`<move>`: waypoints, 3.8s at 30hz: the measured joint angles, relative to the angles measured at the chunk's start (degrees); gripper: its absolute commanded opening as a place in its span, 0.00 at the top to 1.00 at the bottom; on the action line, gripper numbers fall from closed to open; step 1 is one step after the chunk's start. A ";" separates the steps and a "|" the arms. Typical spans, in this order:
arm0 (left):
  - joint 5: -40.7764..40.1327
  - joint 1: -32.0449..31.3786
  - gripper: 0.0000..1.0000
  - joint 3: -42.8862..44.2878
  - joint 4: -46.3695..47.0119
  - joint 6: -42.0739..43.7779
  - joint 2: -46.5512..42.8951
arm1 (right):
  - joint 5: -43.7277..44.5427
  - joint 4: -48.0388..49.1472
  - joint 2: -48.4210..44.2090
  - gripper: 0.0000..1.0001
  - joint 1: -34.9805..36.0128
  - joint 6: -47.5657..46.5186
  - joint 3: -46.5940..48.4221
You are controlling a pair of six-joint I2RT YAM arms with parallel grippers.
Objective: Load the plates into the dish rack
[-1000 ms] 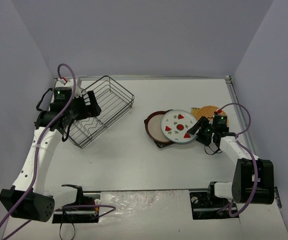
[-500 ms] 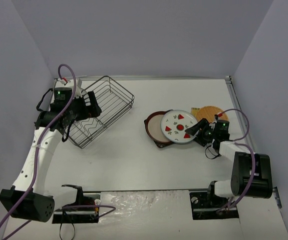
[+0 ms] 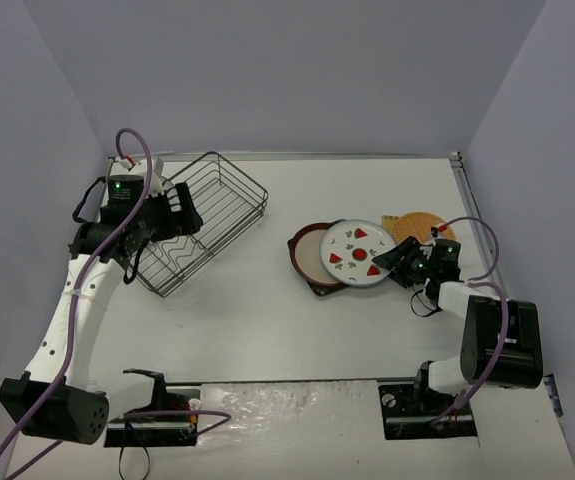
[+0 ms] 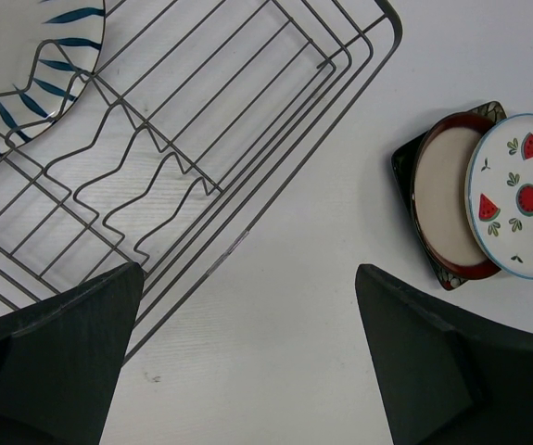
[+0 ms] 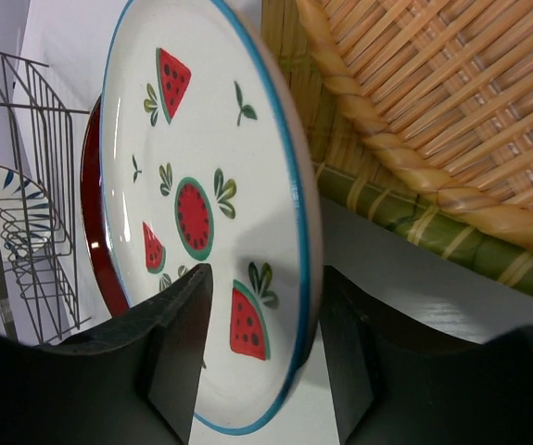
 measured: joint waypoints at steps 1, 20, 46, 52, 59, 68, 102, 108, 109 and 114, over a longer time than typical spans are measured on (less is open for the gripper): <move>0.00 0.00 0.03 -0.02 0.01 -0.04 -0.01 | -0.14 0.19 0.14 0.75 -0.04 0.07 -0.08; 2.18 -1.53 0.03 -1.18 0.53 -2.42 1.23 | -5.25 9.24 -3.62 1.00 -2.32 10.39 -4.51; 10.45 -19.99 0.05 -3.12 28.58 -22.60 11.11 | -12.15 26.13 -10.72 1.00 13.95 32.03 5.55; 10.67 -21.07 0.27 -3.12 32.21 -26.38 12.20 | -12.20 26.48 -10.09 1.00 14.69 32.47 6.29; 11.60 -21.05 0.51 -3.13 36.58 -30.41 12.21 | -12.64 27.57 -8.62 1.00 15.01 32.60 6.58; 13.93 -21.05 0.51 -3.57 38.90 -34.10 13.49 | -13.65 30.97 -6.91 1.00 15.01 33.49 6.71; 19.15 -18.01 1.00 0.21 30.42 -26.30 15.53 | -15.35 14.21 -8.27 0.00 15.43 16.92 13.65; 21.45 -10.89 1.00 6.90 22.65 -16.90 15.38 | -9.51 -4.08 -9.75 0.00 15.43 3.04 17.81; 21.70 -9.30 1.00 8.24 21.18 -14.43 15.23 | -8.40 -6.29 -10.17 0.00 15.43 1.27 18.07; 19.94 0.21 1.00 15.36 11.40 1.68 13.79 | -4.40 -13.56 -12.41 0.00 15.43 -4.38 18.34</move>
